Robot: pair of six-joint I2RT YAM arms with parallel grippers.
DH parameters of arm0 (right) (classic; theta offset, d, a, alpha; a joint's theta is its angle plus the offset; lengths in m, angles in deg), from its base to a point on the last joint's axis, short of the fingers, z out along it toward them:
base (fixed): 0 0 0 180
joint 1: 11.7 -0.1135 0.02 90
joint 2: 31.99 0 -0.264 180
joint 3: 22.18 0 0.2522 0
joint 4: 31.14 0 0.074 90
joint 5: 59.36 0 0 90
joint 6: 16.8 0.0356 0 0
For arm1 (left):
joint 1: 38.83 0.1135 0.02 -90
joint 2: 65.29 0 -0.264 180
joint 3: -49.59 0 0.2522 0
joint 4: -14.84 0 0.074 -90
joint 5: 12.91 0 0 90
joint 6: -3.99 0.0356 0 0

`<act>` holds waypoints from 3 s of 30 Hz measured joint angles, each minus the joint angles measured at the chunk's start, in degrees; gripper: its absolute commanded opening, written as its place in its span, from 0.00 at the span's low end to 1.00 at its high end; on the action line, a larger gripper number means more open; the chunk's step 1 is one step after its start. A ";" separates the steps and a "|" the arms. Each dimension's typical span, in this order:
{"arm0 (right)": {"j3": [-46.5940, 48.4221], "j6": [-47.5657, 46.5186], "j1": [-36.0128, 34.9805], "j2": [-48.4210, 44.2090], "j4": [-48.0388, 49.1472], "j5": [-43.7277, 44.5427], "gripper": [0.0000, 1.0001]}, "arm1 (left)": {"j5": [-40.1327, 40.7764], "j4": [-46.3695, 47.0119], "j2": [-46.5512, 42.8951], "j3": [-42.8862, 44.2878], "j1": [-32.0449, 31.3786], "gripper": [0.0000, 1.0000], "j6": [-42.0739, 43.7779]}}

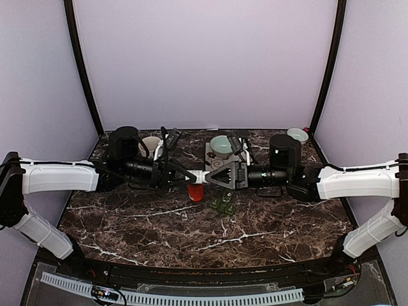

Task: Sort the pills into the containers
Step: Remove the lid of the pill bottle.

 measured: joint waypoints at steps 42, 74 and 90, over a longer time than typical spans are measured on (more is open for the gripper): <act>14.08 -20.33 -5.51 -1.20 -17.20 2.95 0.00 | -10.14 2.97 -2.78 2.51 1.79 0.00 -14.49; 24.33 -60.28 -26.18 0.20 -24.94 41.99 0.38 | -15.61 15.10 -12.79 -3.67 2.89 0.00 -33.44; 18.80 -59.01 -25.62 0.20 -26.67 46.53 0.65 | -13.64 7.19 -15.34 -2.62 1.01 0.00 -22.40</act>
